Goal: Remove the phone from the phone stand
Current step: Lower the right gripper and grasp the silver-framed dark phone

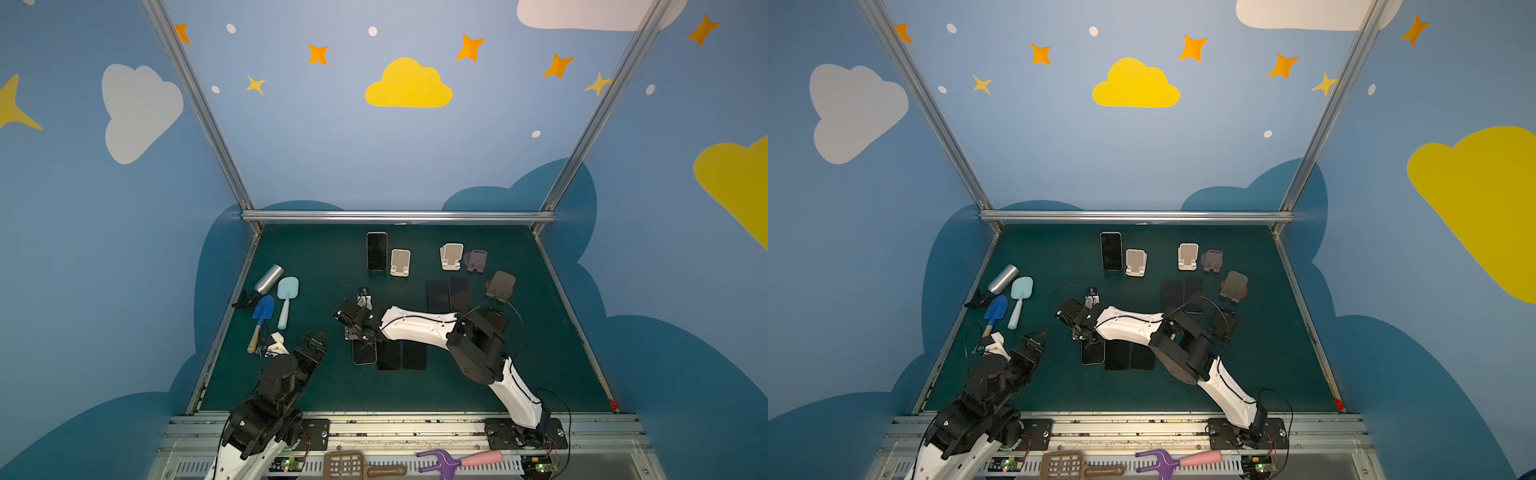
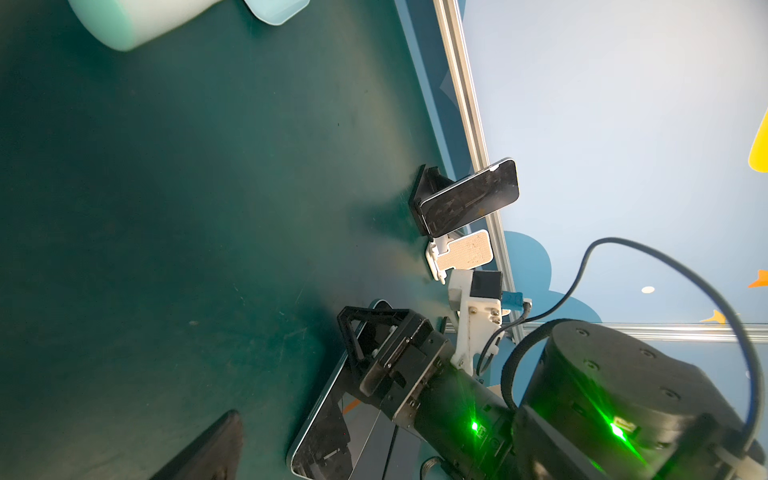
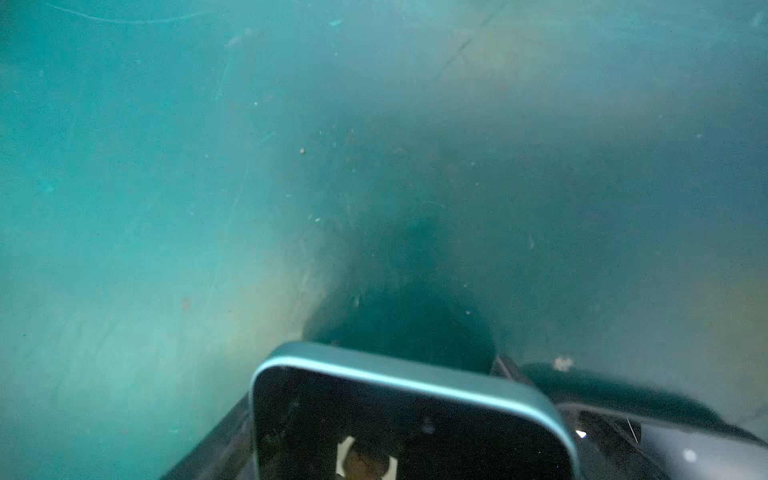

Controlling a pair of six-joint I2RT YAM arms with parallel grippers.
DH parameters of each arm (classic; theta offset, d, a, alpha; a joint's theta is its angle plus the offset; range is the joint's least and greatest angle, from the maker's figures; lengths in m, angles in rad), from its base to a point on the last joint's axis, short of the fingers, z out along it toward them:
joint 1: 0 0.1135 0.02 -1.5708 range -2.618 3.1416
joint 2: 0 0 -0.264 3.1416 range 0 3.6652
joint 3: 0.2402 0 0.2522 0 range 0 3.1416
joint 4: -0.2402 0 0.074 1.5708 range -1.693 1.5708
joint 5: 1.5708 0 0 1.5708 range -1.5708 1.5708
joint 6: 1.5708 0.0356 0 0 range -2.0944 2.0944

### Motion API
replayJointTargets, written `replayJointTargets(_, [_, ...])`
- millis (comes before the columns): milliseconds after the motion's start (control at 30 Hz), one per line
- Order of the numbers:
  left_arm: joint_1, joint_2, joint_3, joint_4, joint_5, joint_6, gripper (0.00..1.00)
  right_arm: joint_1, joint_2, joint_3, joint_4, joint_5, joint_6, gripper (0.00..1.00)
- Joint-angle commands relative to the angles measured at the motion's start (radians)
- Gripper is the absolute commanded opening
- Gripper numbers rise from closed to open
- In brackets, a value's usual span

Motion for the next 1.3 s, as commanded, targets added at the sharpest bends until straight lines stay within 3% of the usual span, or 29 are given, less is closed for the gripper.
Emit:
replayJointTargets(0, [0.003,0.005,-0.004,0.002,0.002,0.006,1.00,-0.002,0.076,-0.010,-0.144,-0.010,0.027,0.77])
replayJointTargets(700, [0.002,0.002,0.003,-0.001,0.017,-0.002,1.00,0.038,0.021,-0.016,-0.133,-0.147,0.098,0.79])
replayJointTargets(1267, [0.003,-0.005,0.011,-0.008,0.014,0.002,1.00,0.020,-0.085,-0.029,-0.162,-0.102,0.043,0.80])
